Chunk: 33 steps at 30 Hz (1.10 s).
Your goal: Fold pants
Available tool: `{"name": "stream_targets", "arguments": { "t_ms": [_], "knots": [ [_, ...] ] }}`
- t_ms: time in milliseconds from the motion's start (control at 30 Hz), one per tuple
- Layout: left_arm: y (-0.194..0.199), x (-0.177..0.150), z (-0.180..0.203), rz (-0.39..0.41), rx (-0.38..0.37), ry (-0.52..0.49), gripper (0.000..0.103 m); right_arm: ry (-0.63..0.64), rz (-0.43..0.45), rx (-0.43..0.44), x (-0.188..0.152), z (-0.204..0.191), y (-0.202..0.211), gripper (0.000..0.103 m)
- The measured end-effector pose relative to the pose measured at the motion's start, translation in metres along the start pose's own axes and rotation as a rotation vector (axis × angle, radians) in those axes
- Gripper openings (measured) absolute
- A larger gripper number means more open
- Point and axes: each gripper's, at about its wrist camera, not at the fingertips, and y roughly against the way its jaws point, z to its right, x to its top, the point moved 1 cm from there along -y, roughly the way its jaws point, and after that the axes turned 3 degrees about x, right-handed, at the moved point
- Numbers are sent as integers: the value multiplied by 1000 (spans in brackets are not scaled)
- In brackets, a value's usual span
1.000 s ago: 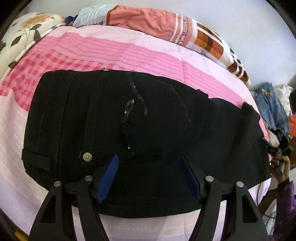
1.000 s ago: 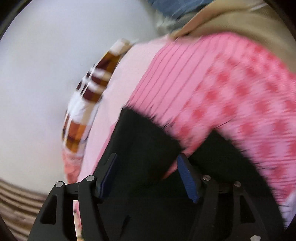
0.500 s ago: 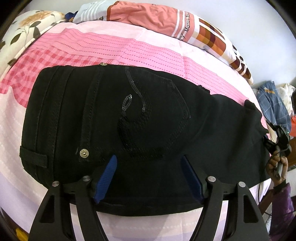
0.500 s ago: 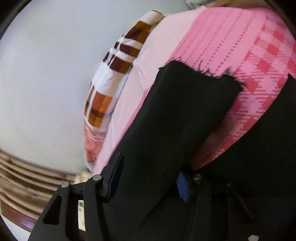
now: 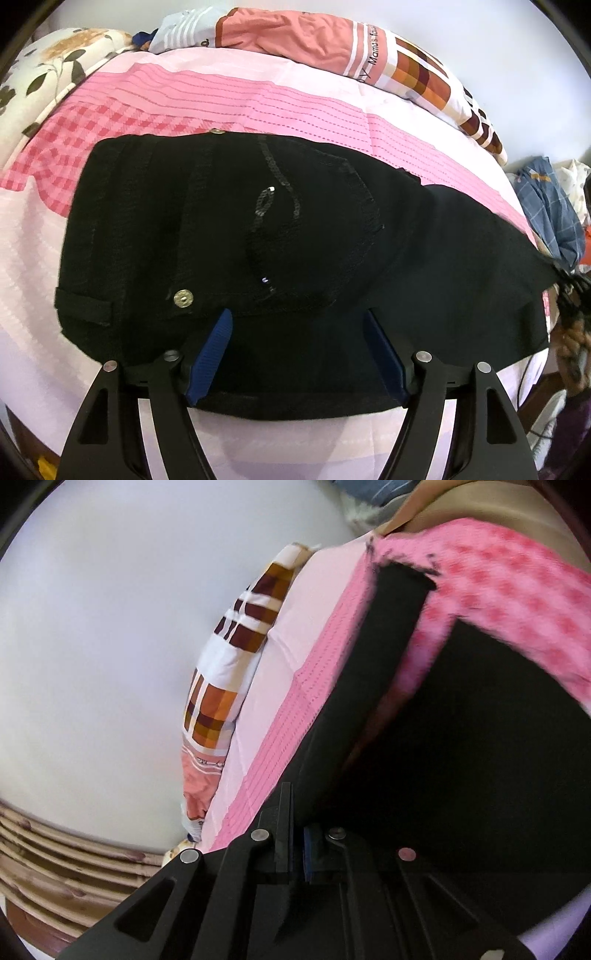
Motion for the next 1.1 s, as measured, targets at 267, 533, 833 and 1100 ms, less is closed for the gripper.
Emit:
{"name": "stream_targets", "arguments": {
  "t_ms": [267, 533, 833, 1100],
  "knots": [
    [12, -9, -12, 10, 17, -3, 74, -192, -1, -93, -41, 75, 44, 6],
    [18, -15, -11, 29, 27, -35, 74, -280, -3, -24, -43, 109, 44, 5],
    [22, -18, -9, 51, 21, -45, 74, -333, -101, 90, -61, 108, 26, 17],
    [54, -22, -40, 155, -14, 47, 74, -255, -307, 99, -100, 66, -33, 29]
  ]
}}
